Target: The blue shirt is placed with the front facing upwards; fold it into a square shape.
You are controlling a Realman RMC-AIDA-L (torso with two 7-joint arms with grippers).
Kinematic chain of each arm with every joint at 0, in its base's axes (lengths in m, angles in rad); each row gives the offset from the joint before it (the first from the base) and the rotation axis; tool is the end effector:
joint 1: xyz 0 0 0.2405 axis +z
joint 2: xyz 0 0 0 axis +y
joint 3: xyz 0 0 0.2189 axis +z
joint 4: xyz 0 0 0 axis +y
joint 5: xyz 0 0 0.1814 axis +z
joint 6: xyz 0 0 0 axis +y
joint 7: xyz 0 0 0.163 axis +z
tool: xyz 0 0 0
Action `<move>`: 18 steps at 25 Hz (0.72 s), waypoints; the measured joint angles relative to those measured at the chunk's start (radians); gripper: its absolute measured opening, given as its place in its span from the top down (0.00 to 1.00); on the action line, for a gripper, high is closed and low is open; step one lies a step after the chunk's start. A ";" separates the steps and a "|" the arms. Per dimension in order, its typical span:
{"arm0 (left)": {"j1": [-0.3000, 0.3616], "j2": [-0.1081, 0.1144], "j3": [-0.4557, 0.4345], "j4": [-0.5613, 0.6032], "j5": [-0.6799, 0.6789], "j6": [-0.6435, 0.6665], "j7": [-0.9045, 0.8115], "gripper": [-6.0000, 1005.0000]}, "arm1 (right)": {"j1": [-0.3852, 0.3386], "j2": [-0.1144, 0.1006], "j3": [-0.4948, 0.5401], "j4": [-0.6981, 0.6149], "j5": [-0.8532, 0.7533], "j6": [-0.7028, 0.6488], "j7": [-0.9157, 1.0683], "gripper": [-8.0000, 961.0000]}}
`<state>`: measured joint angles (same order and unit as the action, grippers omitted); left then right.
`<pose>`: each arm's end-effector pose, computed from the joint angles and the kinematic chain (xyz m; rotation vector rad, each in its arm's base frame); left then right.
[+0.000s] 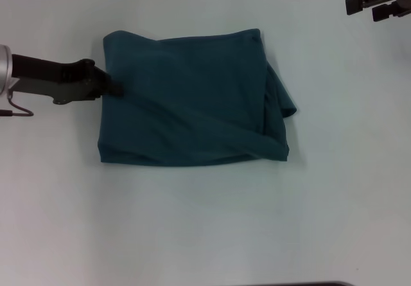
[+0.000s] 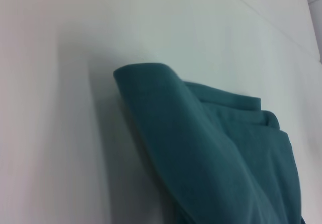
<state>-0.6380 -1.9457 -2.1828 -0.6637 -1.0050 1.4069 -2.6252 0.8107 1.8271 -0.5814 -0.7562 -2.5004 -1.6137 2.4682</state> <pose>-0.2275 0.3271 0.0097 -2.2122 -1.9933 -0.2937 0.2156 0.3646 0.0984 -2.3022 1.6313 0.1748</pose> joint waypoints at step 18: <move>0.073 0.007 -0.213 -0.160 0.068 0.088 -0.018 0.78 | 0.001 0.002 -0.002 -0.001 0.005 -0.001 -0.002 0.07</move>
<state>-0.5654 -1.9386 -2.3960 -0.8238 -0.9368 1.4944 -2.6434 0.8114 1.8295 -0.5830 -0.7573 -2.4955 -1.6143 2.4665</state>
